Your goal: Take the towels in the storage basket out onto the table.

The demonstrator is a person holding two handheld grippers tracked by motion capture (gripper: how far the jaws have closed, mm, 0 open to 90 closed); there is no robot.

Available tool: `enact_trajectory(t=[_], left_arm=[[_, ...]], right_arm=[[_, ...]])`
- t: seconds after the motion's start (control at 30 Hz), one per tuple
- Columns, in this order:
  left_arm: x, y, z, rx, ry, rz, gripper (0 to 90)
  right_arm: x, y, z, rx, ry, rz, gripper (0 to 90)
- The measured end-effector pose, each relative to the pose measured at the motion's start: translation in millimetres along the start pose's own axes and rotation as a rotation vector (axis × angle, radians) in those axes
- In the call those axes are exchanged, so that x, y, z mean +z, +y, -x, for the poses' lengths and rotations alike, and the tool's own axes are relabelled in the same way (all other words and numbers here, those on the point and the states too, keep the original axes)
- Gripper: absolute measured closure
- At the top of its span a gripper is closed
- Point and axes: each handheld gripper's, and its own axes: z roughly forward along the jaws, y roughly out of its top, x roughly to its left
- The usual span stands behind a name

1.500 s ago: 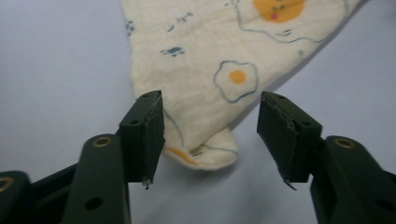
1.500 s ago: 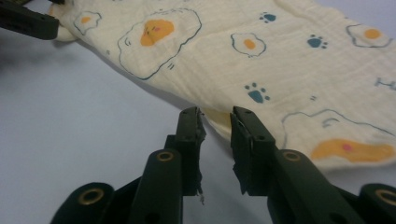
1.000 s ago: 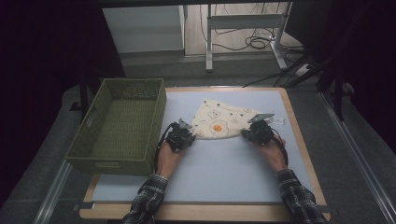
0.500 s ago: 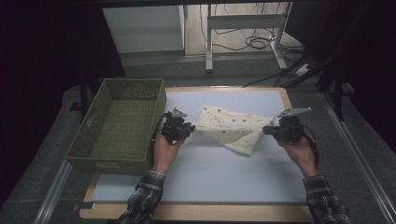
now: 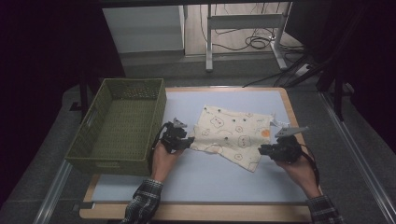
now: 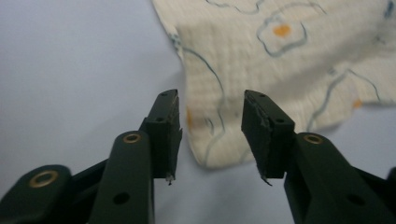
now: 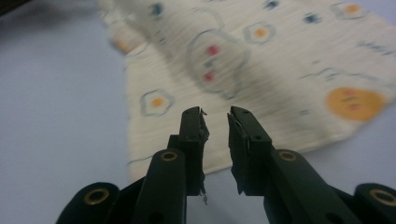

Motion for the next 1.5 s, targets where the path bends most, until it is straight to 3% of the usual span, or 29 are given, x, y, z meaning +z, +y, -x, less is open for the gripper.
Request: enact_trajectory(t=[0.07,0.3,0.37,0.47,0.53,0.6,0.73,0.9,1.13,1.4,1.5], left_arm=[[2.3,-5.1,1.9,-0.001,0.003,0.003,60.5],[14.6,-14.8,0.5,-0.001,-0.002,-0.019,58.2],[15.3,-14.5,0.6,-0.002,-0.017,-0.013,64.0],[15.9,-14.2,4.1,0.002,-0.055,-0.015,84.2],[13.2,-14.2,7.6,0.014,-0.055,-0.022,85.7],[8.7,-15.9,9.7,-0.001,-0.086,-0.013,85.8],[-7.8,-22.7,18.7,0.009,-0.119,-0.010,85.0],[-22.0,-36.3,29.5,0.015,-0.139,-0.028,84.2],[-31.1,-62.0,42.4,0.021,-0.180,-0.066,84.0],[-52.2,-86.8,58.3,0.045,-0.225,-0.068,83.8],[-57.9,-84.4,57.0,0.056,-0.212,-0.029,72.3]], right_arm=[[8.4,-9.0,-14.9,-0.020,0.040,-0.021,74.6],[22.8,-22.1,-34.2,-0.037,0.079,-0.053,66.8],[27.4,-24.6,-37.9,-0.072,0.048,-0.075,67.4],[28.3,-28.4,-42.1,-0.114,0.017,-0.056,83.4],[26.6,-28.9,-42.0,-0.119,0.025,-0.057,87.1],[18.3,-30.4,-42.5,-0.131,0.027,-0.065,87.8],[4.6,-33.7,-43.0,-0.126,0.038,-0.047,87.8],[-16.7,-46.8,-45.7,-0.120,0.057,-0.024,87.8],[-27.8,-65.3,-52.6,-0.099,0.085,-0.014,87.7],[-38.1,-83.6,-71.8,-0.104,0.115,-0.034,87.7],[-41.7,-84.8,-73.5,-0.102,0.116,-0.027,87.0]])
